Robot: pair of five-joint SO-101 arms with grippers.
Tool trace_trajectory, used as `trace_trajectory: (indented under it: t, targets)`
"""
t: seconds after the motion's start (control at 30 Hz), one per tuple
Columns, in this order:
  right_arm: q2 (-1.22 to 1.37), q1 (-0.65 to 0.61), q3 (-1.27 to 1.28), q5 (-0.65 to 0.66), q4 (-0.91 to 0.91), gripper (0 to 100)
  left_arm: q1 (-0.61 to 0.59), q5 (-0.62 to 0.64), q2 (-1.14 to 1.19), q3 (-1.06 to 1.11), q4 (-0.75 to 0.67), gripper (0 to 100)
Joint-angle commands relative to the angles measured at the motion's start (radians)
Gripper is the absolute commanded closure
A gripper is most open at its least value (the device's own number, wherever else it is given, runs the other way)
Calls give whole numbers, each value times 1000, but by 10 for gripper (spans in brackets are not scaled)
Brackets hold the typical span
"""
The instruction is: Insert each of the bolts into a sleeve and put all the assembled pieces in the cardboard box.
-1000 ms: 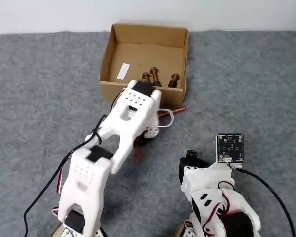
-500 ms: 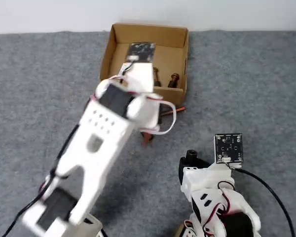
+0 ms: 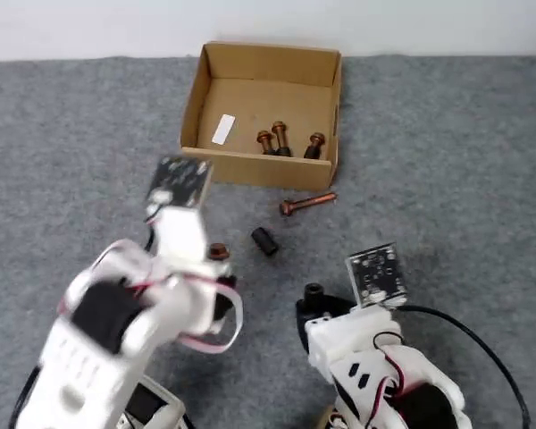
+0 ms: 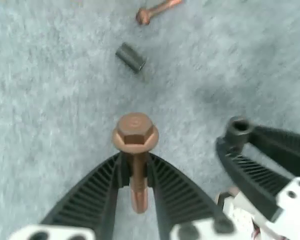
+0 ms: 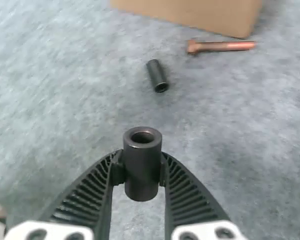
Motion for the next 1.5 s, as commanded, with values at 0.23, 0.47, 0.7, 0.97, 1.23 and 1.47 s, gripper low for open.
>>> trace_trajectory:
  t: [0.23, 0.47, 0.7, 0.97, 1.23, 1.47]
  targets:
    - [2, -232, -17, 77, -27, 991, -2, -11, -430, 231, -196, 995]
    - [2, -334, -15, 81, -30, 991, 0, -14, -624, 343, -302, 995]
    - [2, -401, -17, 83, -38, 991, 9, -9, -746, 473, -354, 995]
    - [2, -463, -17, 94, -82, 991, 87, -9, -776, 498, -381, 995]
    - [12, -463, -11, 176, -189, 991, 95, -8, -772, 498, -376, 995]
    - [12, -460, -9, 176, -189, 991, 180, -8, -769, 501, -381, 995]
